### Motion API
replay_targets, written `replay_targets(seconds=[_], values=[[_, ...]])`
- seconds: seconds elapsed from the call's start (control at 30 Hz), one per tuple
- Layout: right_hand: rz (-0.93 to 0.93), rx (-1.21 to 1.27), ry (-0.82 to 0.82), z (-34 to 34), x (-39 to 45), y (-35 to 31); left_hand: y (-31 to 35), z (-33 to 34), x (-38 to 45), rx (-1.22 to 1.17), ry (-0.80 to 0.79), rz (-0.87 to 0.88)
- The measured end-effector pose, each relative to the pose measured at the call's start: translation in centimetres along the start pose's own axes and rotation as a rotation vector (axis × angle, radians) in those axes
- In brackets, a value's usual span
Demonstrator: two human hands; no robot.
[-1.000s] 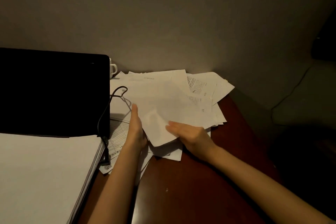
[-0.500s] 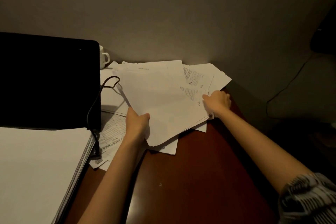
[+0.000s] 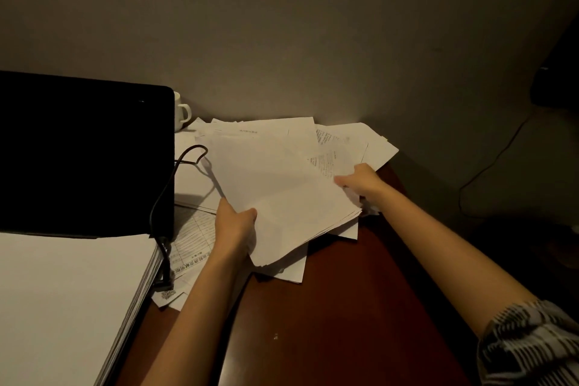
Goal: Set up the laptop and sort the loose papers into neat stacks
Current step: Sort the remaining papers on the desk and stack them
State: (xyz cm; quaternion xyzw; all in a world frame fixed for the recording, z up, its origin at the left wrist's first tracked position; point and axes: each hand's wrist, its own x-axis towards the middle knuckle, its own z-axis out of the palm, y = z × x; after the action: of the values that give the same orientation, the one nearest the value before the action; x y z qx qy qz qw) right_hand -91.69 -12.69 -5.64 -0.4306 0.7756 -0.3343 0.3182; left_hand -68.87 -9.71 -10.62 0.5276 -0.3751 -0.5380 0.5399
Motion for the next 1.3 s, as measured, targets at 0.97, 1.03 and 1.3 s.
replay_targets(seconds=[0.97, 1.03, 1.3], values=[[-0.49, 0.121, -0.224, 3.6, -4.8, 1.9, 0.3, 0.1, -1.0, 0.173, 0.06, -0.004], [-0.243, 0.272, -0.091, 2.8, -1.3, 0.4, 0.2, 0.3, -1.0, 0.166, 0.079, -0.007], [0.049, 0.391, -0.014, 3.1, 6.9, -4.5, 0.6, 0.3, -1.1, 0.192, 0.084, -0.016]])
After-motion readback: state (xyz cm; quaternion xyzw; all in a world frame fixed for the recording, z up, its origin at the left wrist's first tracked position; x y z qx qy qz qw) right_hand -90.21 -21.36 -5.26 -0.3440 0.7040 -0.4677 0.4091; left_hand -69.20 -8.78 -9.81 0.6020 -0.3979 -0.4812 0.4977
